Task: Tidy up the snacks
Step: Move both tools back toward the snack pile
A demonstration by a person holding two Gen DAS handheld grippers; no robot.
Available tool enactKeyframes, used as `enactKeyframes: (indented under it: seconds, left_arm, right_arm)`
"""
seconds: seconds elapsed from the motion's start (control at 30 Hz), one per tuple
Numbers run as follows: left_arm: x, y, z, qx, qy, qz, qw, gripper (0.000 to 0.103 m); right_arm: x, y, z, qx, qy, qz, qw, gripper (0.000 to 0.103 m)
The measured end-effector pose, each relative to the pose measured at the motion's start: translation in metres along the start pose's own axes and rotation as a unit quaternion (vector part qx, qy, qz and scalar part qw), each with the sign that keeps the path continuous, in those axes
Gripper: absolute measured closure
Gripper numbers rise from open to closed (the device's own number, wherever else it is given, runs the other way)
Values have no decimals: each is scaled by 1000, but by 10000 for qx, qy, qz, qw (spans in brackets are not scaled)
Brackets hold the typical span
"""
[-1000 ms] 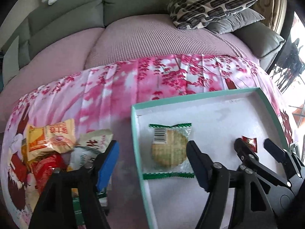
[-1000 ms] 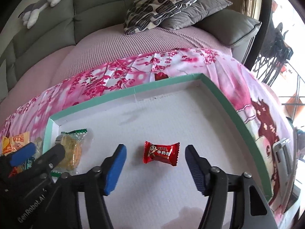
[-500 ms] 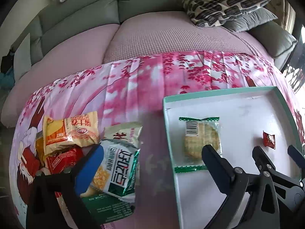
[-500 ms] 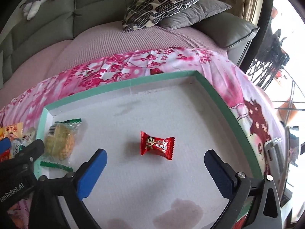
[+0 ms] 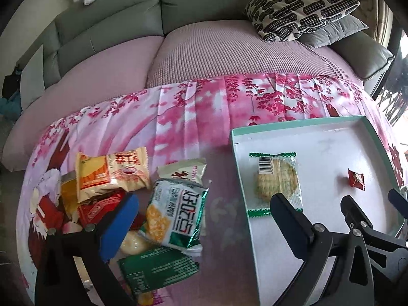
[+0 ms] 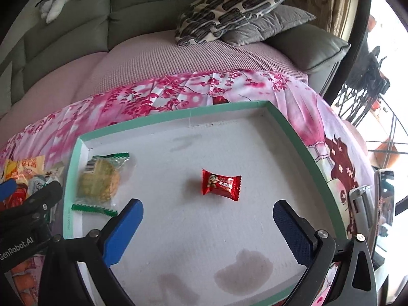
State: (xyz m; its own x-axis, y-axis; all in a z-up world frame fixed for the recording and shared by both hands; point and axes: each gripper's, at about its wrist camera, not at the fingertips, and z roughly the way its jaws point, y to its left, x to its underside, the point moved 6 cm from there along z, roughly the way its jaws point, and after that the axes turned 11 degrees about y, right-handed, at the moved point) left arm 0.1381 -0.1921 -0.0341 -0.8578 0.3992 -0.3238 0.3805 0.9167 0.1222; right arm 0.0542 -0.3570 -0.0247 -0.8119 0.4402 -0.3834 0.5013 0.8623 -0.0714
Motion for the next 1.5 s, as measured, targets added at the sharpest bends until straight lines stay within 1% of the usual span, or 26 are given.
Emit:
enactKeyframes:
  seconds: [0.13, 0.3, 0.43, 0.5, 0.57, 0.63, 0.7, 0.77, 0.83, 0.9, 1.07, 1.13, 1.23, 1.4, 1.5]
  left_arm:
    - [4, 7, -8, 87, -12, 16, 10000, 1]
    - [16, 23, -18, -19, -56, -35, 10000, 1]
    - [23, 47, -31, 61, -155, -327, 9993, 1]
    - [29, 63, -37, 8, -209, -470, 9987, 1]
    - [36, 82, -42, -45, -191, -679, 9975, 1]
    - [43, 101, -44, 7, -153, -916, 9957, 1]
    - [51, 119, -47, 33, -151, -1107, 9937, 1]
    - [59, 138, -51, -44, -160, -1320, 9911, 1]
    - [68, 151, -54, -80, -151, -1476, 9889, 1]
    - [75, 162, -56, -86, -153, -1614, 9867, 1]
    - [96, 168, -47, 70, 26, -1755, 9845, 1]
    - [103, 170, -40, 23, 149, -1785, 9838, 1]
    - [115, 175, -33, 30, 301, -1877, 9818, 1]
    - [128, 186, -27, 71, 432, -2025, 9783, 1]
    - [131, 193, -25, 105, 476, -2174, 9749, 1]
  right_arm:
    - [2, 7, -7, -26, -9, -97, 9999, 0]
    - [3, 20, -15, -164, -21, -214, 9996, 0]
    - [5, 37, -27, -353, -96, -387, 9986, 0]
    - [6, 46, -32, -469, -134, -463, 9977, 0]
    - [6, 57, -41, -629, -198, -540, 9964, 0]
    - [7, 68, -50, -786, -271, -614, 9946, 0]
    - [7, 82, -61, -1072, -383, -687, 9911, 0]
    - [9, 95, -72, -1368, -442, -746, 9868, 0]
    - [13, 109, -79, -1509, -485, -847, 9837, 0]
    - [16, 123, -84, -1564, -511, -989, 9814, 0]
    - [31, 155, -82, -1851, -266, -1281, 9740, 0]
    - [38, 163, -79, -1831, -169, -1393, 9730, 0]
    - [49, 172, -71, -1682, -25, -1545, 9736, 0]
    - [63, 180, -66, -1743, 198, -1670, 9702, 0]
    - [74, 189, -64, -1803, 352, -1846, 9655, 0]
